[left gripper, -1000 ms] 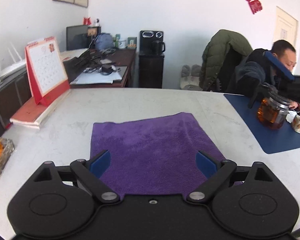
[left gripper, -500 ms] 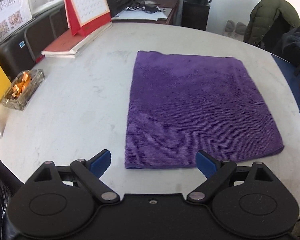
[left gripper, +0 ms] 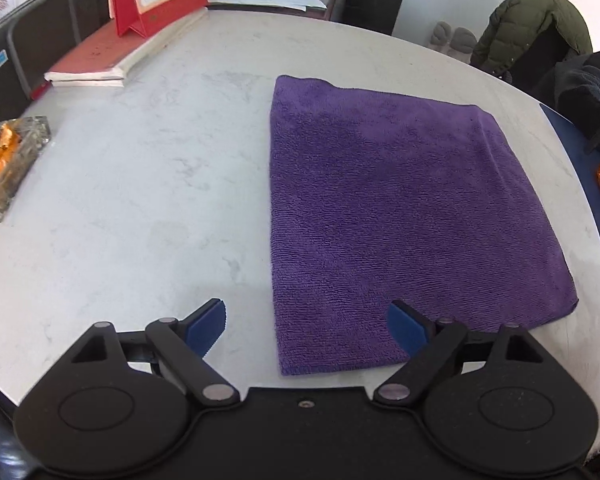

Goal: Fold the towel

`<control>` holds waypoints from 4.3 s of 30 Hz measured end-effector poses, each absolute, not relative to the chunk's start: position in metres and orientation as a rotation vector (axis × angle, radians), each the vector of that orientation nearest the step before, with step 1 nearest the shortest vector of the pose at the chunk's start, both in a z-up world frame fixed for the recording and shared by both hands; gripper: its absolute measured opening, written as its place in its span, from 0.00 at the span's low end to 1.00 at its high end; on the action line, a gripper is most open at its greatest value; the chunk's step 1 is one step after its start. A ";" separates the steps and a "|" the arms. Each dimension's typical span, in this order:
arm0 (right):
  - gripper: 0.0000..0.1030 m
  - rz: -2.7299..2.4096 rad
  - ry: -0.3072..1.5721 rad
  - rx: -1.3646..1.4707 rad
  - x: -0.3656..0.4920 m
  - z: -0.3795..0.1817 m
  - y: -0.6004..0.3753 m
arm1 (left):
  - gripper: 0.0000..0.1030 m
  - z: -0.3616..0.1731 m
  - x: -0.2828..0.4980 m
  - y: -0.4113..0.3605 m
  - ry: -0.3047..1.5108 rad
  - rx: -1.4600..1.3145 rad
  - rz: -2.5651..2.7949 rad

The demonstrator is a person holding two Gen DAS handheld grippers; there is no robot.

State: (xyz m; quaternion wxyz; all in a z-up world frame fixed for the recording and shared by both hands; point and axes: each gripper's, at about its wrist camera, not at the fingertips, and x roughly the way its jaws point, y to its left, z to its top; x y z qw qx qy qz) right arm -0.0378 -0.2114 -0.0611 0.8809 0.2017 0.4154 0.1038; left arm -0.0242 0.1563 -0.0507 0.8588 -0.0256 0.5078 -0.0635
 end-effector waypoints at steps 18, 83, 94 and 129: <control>0.98 0.197 0.597 0.145 0.070 -0.026 -0.175 | 0.70 -0.045 0.144 0.165 0.900 0.026 -0.242; 0.51 0.366 0.928 -0.017 0.216 -0.119 -0.190 | 0.04 -0.070 0.192 0.162 0.958 0.008 -0.586; 0.17 0.484 0.963 -0.122 0.221 -0.113 -0.175 | 0.05 -0.077 0.203 0.169 0.969 0.030 -0.561; 0.05 0.670 0.891 0.026 0.148 -0.059 -0.190 | 0.04 -0.046 0.140 0.185 0.824 -0.034 -0.800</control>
